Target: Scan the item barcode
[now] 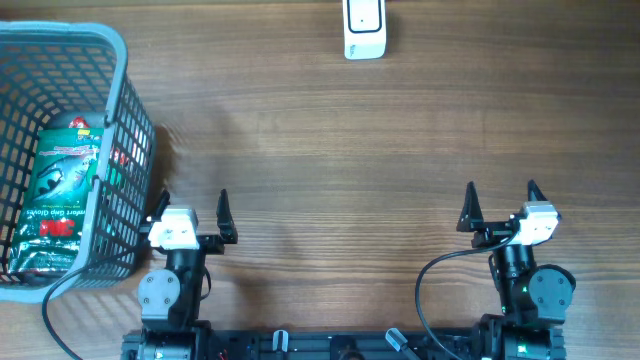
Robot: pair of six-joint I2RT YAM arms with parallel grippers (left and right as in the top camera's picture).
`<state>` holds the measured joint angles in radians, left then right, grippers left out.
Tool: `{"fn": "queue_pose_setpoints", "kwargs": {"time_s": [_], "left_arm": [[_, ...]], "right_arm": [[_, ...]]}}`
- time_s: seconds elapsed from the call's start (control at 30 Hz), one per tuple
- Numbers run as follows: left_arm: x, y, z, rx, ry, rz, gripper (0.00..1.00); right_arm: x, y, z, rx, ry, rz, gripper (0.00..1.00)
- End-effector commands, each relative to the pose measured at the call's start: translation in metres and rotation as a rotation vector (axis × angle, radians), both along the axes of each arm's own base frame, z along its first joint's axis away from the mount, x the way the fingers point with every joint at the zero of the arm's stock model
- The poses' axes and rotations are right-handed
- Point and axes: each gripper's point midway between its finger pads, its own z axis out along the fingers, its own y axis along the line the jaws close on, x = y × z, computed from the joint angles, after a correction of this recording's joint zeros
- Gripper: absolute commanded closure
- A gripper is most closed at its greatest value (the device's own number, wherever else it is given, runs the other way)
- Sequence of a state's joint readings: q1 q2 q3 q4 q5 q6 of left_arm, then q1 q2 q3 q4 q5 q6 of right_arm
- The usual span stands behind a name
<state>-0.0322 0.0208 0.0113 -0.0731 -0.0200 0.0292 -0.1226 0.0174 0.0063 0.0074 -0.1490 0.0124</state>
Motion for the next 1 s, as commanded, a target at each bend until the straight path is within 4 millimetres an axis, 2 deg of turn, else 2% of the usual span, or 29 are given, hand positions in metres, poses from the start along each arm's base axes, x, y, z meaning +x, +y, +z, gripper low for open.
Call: {"fn": "queue_pose_setpoints", "kwargs": {"time_s": [0.0, 0.43, 0.47, 0.5, 0.53, 0.6, 0.7, 0.8, 0.87, 0.93, 0.97], "left_arm": [[0.0, 0.0, -0.003, 0.016, 0.006, -0.001, 0.0], [0.0, -0.002, -0.003, 0.015, 0.007, -0.012, 0.0], [0.001, -0.002, -0.002, 0.015, 0.001, -0.012, 0.0], [0.001, -0.005, 0.01, 0.009, -0.045, -0.029, 0.0], [0.0, -0.016, 0.017, 0.006, -0.074, -0.093, 0.0], [0.0, -0.017, 0.02, -0.013, -0.083, -0.103, 0.0], [-0.002, -0.016, 0.049, -0.047, -0.088, -0.097, 0.0], [0.002, -0.018, 0.102, -0.048, -0.068, -0.108, 0.0], [0.013, -0.019, 0.132, -0.051, 0.015, -0.109, 0.0], [0.026, -0.019, 0.153, -0.049, 0.094, -0.107, 0.0], [0.038, -0.02, 0.167, -0.051, 0.166, -0.105, 0.0]], "right_arm": [[0.0, 0.0, 0.001, -0.013, -0.006, 0.001, 0.0], [0.0, 0.0, 0.001, -0.013, -0.006, 0.001, 0.0], [0.0, 0.0, 0.001, -0.013, -0.006, 0.002, 0.0], [0.0, 0.0, 0.001, -0.013, -0.006, 0.001, 0.0], [0.0, 0.0, 0.001, -0.013, -0.006, 0.001, 0.0], [0.0, 0.0, 0.001, -0.013, -0.006, 0.001, 0.0], [0.0, 0.0, 0.001, -0.013, -0.006, 0.002, 0.0], [0.0, 0.0, 0.001, -0.013, -0.006, 0.001, 0.0], [0.0, 0.0, 0.001, -0.013, -0.006, 0.002, 0.0], [0.0, 0.0, 0.001, -0.013, -0.006, 0.001, 0.0], [0.0, 0.0, 0.001, -0.013, -0.006, 0.001, 0.0]]}}
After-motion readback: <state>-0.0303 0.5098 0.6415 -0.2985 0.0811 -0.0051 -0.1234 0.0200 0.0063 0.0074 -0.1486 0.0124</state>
